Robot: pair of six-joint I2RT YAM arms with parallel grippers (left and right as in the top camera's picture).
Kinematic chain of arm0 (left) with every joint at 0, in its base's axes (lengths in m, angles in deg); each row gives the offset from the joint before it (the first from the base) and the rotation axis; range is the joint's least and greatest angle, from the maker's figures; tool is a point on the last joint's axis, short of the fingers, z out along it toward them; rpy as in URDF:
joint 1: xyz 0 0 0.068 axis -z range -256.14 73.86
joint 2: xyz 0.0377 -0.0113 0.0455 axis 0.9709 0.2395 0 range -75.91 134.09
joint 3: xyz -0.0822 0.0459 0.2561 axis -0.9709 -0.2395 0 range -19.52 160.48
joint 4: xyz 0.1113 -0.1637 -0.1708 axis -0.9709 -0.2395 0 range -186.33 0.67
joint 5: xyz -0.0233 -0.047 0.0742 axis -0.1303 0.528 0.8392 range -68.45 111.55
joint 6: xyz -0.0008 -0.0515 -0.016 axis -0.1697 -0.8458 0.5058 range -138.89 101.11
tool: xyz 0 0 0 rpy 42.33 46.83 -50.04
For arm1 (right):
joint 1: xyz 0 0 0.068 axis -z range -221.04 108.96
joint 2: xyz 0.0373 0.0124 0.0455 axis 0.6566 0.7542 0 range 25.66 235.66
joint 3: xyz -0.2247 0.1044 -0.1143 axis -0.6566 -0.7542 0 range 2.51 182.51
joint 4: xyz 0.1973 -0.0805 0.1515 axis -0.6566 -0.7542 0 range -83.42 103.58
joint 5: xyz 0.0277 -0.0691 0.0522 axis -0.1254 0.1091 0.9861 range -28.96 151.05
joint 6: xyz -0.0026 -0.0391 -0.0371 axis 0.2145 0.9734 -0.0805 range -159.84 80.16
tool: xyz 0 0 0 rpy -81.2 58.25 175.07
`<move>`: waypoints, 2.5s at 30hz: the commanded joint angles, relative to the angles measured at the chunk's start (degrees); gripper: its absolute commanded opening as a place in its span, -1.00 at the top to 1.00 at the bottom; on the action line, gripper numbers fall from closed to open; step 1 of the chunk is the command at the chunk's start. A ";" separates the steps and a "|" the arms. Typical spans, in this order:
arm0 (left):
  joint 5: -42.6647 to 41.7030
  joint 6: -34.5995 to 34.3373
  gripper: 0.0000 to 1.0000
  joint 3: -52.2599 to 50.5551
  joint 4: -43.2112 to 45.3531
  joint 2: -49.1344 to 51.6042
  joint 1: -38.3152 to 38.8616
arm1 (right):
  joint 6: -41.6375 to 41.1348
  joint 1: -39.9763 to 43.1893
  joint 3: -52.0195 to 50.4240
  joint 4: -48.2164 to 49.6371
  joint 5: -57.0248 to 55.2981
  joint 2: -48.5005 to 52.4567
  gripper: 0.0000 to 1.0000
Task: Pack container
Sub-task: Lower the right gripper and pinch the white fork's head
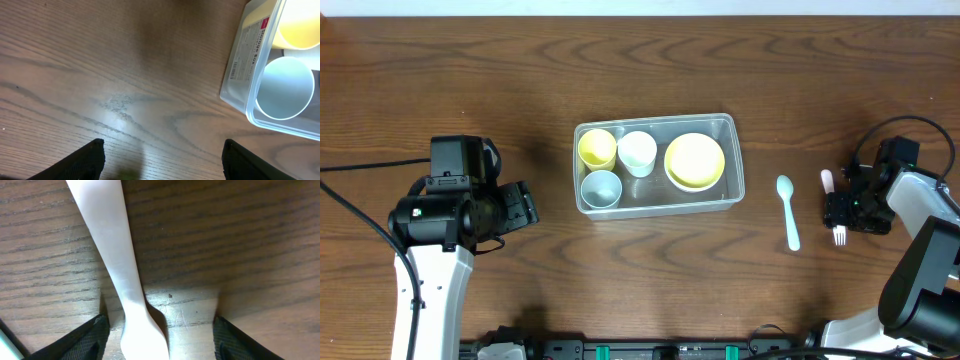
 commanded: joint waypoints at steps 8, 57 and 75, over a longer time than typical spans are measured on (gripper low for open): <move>0.66 -0.11 -0.51 0.48 -0.17 -0.39 -0.20 | -0.09 0.15 -1.46 -3.45 -3.23 3.06 -0.46; 0.66 -0.11 -0.51 0.48 -0.20 -0.42 -0.20 | -0.09 0.15 -1.44 -2.97 -2.78 3.06 0.56; 0.66 -0.11 -0.51 0.48 -0.17 -0.42 -0.20 | -7.63 -2.38 3.65 -2.86 -2.82 0.11 0.98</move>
